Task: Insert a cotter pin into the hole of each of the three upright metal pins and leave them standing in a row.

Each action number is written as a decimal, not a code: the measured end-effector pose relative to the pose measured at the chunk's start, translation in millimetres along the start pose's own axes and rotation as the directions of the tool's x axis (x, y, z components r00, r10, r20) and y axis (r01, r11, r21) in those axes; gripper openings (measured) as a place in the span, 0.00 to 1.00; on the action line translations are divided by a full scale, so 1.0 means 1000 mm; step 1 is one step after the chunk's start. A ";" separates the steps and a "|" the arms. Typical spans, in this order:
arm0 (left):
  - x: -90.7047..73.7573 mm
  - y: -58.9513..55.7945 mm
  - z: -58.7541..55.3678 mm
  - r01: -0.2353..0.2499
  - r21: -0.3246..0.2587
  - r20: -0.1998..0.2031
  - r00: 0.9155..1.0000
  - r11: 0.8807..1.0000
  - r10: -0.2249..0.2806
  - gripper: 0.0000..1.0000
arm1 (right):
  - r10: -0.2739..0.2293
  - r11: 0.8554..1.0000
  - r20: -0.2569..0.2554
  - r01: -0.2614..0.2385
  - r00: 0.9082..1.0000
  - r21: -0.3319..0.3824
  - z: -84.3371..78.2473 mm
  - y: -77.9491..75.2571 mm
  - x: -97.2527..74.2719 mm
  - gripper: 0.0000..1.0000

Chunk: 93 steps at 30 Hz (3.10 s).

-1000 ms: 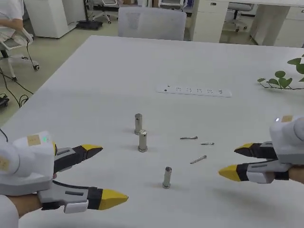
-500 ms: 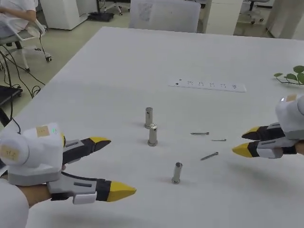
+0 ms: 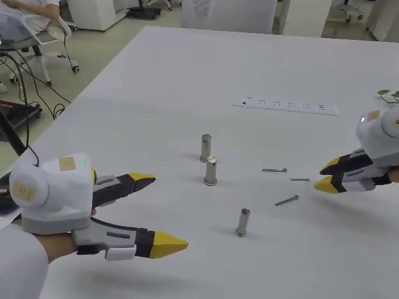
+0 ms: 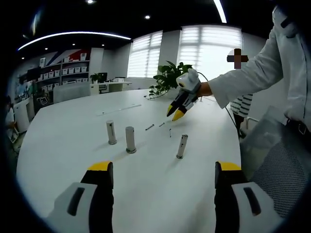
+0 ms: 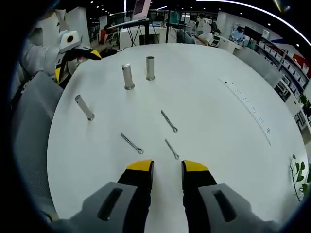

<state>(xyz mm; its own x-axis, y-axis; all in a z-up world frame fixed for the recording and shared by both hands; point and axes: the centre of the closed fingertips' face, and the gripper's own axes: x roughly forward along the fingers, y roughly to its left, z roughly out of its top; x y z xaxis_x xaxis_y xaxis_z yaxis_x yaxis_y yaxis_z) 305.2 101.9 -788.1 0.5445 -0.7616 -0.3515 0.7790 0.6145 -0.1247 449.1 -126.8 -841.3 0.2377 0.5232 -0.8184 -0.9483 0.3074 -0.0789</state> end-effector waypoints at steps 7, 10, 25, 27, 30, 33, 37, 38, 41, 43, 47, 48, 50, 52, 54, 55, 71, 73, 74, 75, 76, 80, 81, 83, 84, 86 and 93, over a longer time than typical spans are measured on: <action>0.000 0.001 0.001 0.002 0.003 -0.001 1.000 1.000 -0.002 0.85 | 0.036 0.998 -0.031 -0.038 0.999 -0.050 0.005 -0.005 0.010 0.19; 0.000 0.000 -0.001 0.003 0.004 -0.006 1.000 1.000 -0.003 0.85 | 0.050 0.996 -0.049 -0.053 0.998 -0.075 0.008 -0.006 0.014 0.18; 0.001 -0.001 -0.001 0.011 0.009 -0.006 1.000 1.000 -0.011 0.84 | 0.101 0.976 -0.156 -0.129 0.983 -0.178 0.003 -0.008 0.028 0.13; 0.001 -0.001 -0.001 0.012 0.009 -0.006 1.000 1.000 -0.012 0.84 | 0.100 0.973 -0.167 -0.132 0.981 -0.191 0.002 -0.009 0.028 0.13; 0.002 -0.001 0.000 0.012 0.010 -0.006 1.000 1.000 -0.012 0.84 | 0.110 0.969 -0.175 -0.145 0.978 -0.200 0.003 -0.008 0.029 0.13; 0.002 -0.001 0.000 0.013 0.008 -0.004 1.000 1.000 -0.013 0.84 | 0.114 0.966 -0.179 -0.151 0.977 -0.209 0.004 -0.008 0.030 0.13; 0.001 0.000 0.000 0.011 0.010 -0.004 1.000 1.000 -0.011 0.84 | 0.129 0.958 -0.200 -0.175 0.971 -0.228 0.003 -0.005 0.032 0.11; 0.001 0.000 -0.001 0.010 0.010 -0.004 1.000 1.000 -0.010 0.84 | 0.129 0.957 -0.203 -0.175 0.971 -0.231 0.003 -0.005 0.033 0.11; 0.001 0.000 -0.001 0.011 0.007 -0.004 1.000 1.000 -0.011 0.83 | 0.134 0.953 -0.213 -0.185 0.968 -0.238 0.003 -0.005 0.032 0.10; 0.001 0.000 -0.001 0.011 0.009 -0.007 1.000 1.000 -0.011 0.83 | 0.139 0.952 -0.217 -0.191 0.966 -0.240 0.002 -0.005 0.033 0.10; 0.001 0.000 -0.001 0.012 0.011 -0.008 1.000 1.000 -0.012 0.83 | 0.141 0.948 -0.228 -0.198 0.963 -0.250 0.001 -0.005 0.033 0.09; 0.001 0.000 -0.001 0.011 0.011 -0.008 1.000 1.000 -0.011 0.83 | 0.141 0.947 -0.230 -0.199 0.963 -0.253 0.001 -0.005 0.033 0.09; 0.001 0.000 -0.001 0.011 0.011 -0.007 1.000 1.000 -0.011 0.83 | 0.140 0.944 -0.233 -0.201 0.962 -0.262 0.001 -0.005 0.033 0.09; 0.001 0.000 -0.001 0.012 0.011 -0.009 1.000 1.000 -0.012 0.82 | 0.140 0.938 -0.240 -0.207 0.960 -0.278 0.001 -0.005 0.033 0.08; 0.002 0.000 -0.001 0.013 0.011 -0.009 1.000 1.000 -0.013 0.82 | 0.140 0.930 -0.253 -0.215 0.957 -0.300 0.001 -0.004 0.032 0.06; 0.002 0.000 -0.001 0.013 0.011 -0.009 1.000 1.000 -0.013 0.82 | 0.139 0.928 -0.256 -0.216 0.957 -0.305 0.001 -0.004 0.032 0.06; 0.003 -0.002 0.003 0.018 0.007 0.006 1.000 1.000 -0.018 0.80 | 0.130 0.925 -0.262 -0.212 0.956 -0.315 0.000 0.001 0.028 0.02; 0.004 -0.002 0.004 0.018 0.006 0.010 1.000 1.000 -0.018 0.80 | 0.128 0.924 -0.261 -0.211 0.957 -0.319 0.000 0.001 0.026 0.02; 0.004 -0.002 0.005 0.020 0.004 0.013 1.000 1.000 -0.020 0.79 | 0.126 0.922 -0.263 -0.210 0.957 -0.324 0.000 0.002 0.025 0.02; 0.005 -0.002 0.006 0.020 0.005 0.014 1.000 1.000 -0.021 0.79 | 0.125 0.922 -0.264 -0.210 0.956 -0.325 0.000 0.002 0.024 0.02; 0.005 -0.003 0.007 0.021 0.007 0.016 1.000 1.000 -0.021 0.79 | 0.125 0.922 -0.265 -0.211 0.956 -0.326 0.000 0.002 0.024 0.02; 0.006 -0.005 0.010 0.025 0.008 0.020 0.999 1.000 -0.025 0.79 | 0.122 0.921 -0.265 -0.208 0.957 -0.329 -0.001 0.005 0.019 0.02; 0.006 -0.005 0.010 0.026 0.007 0.020 0.999 1.000 -0.026 0.79 | 0.122 0.921 -0.264 -0.208 0.957 -0.329 -0.001 0.005 0.018 0.02; 0.007 -0.006 0.012 0.029 0.008 0.021 0.999 1.000 -0.029 0.79 | 0.117 0.920 -0.261 -0.204 0.958 -0.335 0.001 0.007 0.015 0.02; 0.007 -0.007 0.013 0.030 0.008 0.025 0.999 1.000 -0.031 0.79 | 0.115 0.919 -0.260 -0.202 0.959 -0.338 0.002 0.008 0.013 0.02; 0.007 -0.008 0.016 0.030 0.009 0.029 0.999 1.000 -0.031 0.79 | 0.108 0.917 -0.256 -0.196 0.961 -0.347 0.005 0.010 0.009 0.02; 0.008 -0.013 0.026 0.035 0.014 0.046 0.998 0.999 -0.036 0.77 | 0.087 0.904 -0.232 -0.175 0.969 -0.391 0.024 0.023 -0.004 0.02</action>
<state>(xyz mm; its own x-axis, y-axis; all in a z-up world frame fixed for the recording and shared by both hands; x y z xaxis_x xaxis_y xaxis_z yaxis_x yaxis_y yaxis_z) 307.4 82.1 -765.2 0.5297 -0.7918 -0.3040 0.8021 0.5842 -0.1240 431.4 -103.1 -826.3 0.0991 0.3496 -0.9316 -0.9807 -0.1240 -0.1509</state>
